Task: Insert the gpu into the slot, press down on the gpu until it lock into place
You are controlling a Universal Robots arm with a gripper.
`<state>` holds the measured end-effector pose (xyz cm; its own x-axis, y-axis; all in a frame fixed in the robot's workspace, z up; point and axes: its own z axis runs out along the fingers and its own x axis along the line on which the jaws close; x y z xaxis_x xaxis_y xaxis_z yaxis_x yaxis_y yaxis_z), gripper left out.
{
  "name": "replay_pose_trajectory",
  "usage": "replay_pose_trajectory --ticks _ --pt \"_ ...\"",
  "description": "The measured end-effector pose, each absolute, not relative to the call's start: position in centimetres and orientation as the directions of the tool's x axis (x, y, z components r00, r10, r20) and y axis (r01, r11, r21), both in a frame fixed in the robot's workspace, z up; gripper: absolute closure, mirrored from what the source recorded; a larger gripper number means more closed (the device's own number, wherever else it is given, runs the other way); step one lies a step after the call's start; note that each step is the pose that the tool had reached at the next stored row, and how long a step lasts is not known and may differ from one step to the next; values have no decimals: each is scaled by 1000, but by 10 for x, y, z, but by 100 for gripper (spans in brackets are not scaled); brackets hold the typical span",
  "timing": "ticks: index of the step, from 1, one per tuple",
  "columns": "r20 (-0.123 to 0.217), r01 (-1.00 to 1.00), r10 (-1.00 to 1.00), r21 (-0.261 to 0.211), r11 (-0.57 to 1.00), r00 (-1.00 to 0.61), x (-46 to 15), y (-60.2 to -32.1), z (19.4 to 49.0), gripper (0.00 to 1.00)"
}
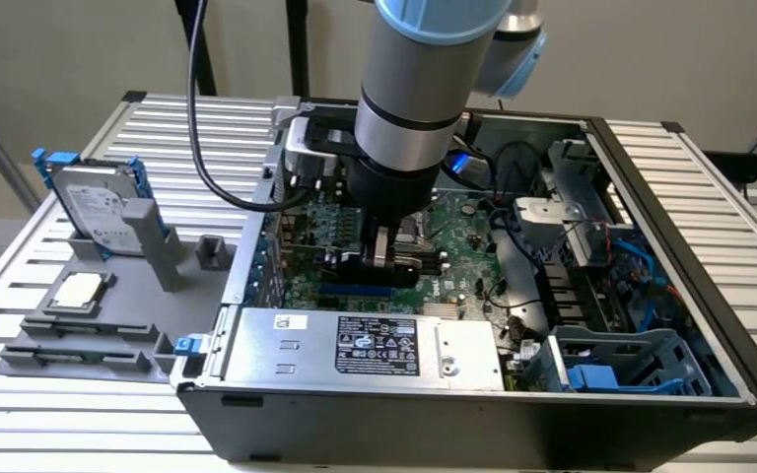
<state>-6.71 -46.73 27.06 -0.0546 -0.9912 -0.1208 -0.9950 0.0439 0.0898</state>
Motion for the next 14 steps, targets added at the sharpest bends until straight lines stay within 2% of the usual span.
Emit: replay_pose_trajectory --ticks 14 --pt "-120 -995 -992 90 34 -44 -67 -467 270 74"
